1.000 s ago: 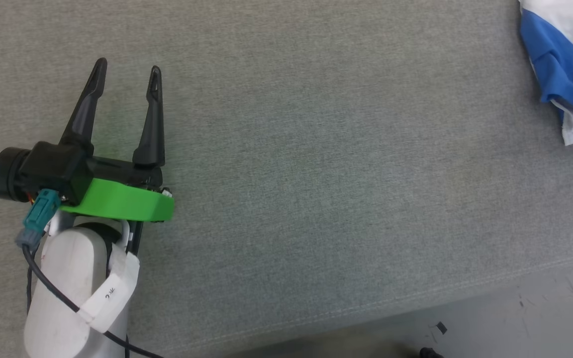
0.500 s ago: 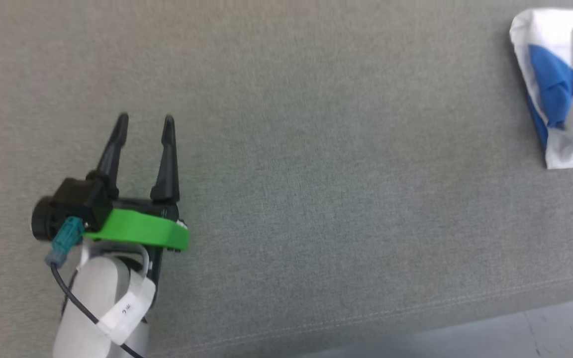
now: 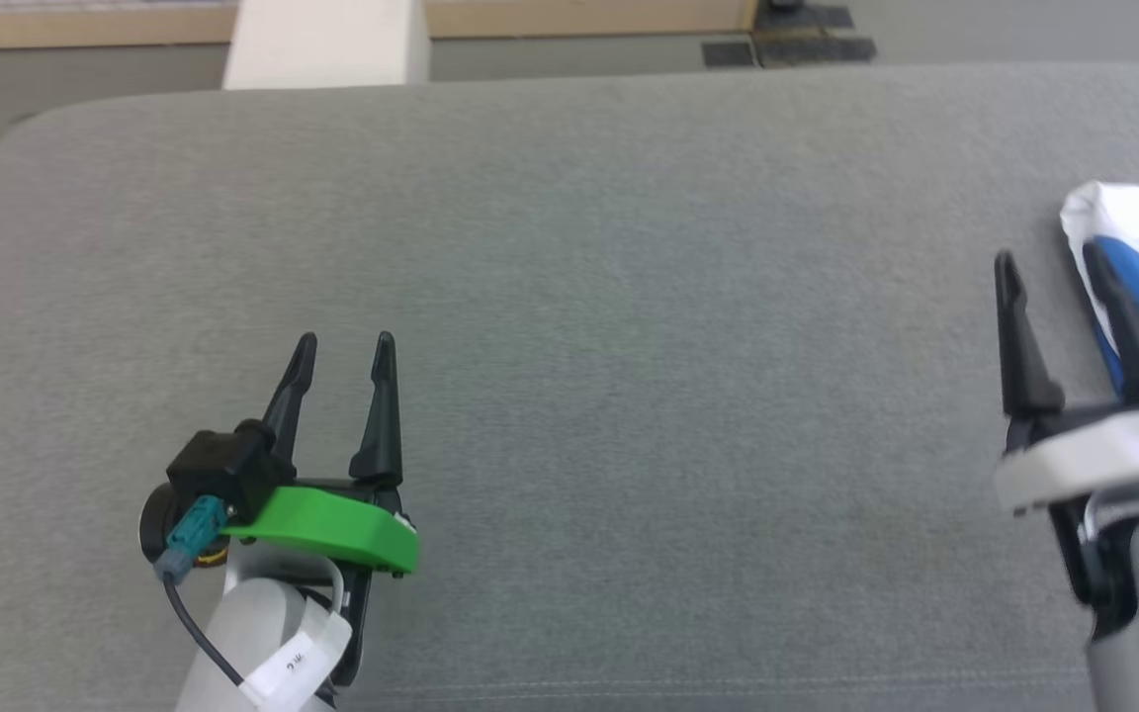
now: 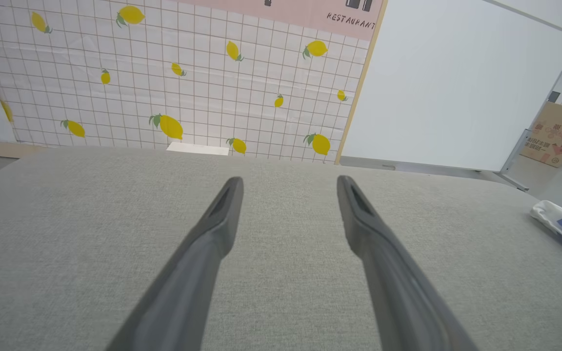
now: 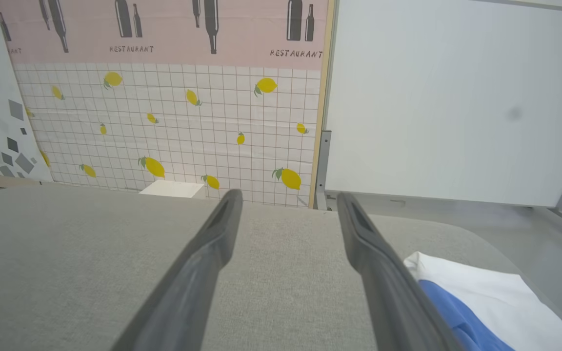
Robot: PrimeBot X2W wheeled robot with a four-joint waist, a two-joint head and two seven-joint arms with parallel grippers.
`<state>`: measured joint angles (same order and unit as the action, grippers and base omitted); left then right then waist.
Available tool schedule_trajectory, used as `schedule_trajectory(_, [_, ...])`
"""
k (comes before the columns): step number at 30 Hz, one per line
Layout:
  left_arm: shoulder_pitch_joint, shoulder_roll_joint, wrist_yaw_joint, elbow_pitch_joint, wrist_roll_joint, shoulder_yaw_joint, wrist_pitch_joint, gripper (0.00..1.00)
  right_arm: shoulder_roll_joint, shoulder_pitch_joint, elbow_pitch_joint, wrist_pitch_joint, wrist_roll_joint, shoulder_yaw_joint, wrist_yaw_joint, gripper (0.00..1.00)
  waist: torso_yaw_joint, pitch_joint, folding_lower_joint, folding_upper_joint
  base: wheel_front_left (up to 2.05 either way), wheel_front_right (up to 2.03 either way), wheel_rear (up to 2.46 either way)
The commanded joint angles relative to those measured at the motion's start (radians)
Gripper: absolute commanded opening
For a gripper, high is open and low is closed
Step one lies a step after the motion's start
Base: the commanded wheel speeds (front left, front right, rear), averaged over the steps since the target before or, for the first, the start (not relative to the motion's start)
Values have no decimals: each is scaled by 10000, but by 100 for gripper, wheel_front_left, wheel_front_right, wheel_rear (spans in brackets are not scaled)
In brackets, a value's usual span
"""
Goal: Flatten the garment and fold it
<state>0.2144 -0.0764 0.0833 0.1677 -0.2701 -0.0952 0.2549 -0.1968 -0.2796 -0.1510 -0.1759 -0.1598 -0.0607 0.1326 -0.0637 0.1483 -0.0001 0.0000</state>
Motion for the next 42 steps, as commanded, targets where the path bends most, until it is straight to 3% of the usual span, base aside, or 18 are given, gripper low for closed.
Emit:
schedule_trajectory(1, [-143,50,-28,49,23,-13,61,100,200,384,233,13,-2,-92,-19,100,528,-491,1,0,0,0,0])
schedule_trajectory(6, [-399,123,-110,12,76,37,65,100,956,1496,874,-158,100,-494,-19,100,730,-658,1,0,0,0,0])
schedule_trajectory(12, [-684,189,-110,24,137,8,67,100,1317,2318,1053,-465,117,-661,-19,100,884,-805,1,0,0,0,0])
schedule_trajectory(35, [-923,260,-217,80,-51,124,68,100,1465,2851,1249,-551,-98,-559,-19,100,899,-637,1,0,0,0,0])
schedule_trajectory(36, [-826,219,-154,68,-36,124,16,0,1440,2811,1235,-528,-13,-579,-2,0,898,-638,1,0,0,0,0])
schedule_trajectory(42, [-820,217,-151,68,-33,129,9,0,1436,2810,1234,-524,0,-590,-2,0,897,-640,1,0,0,0,0])
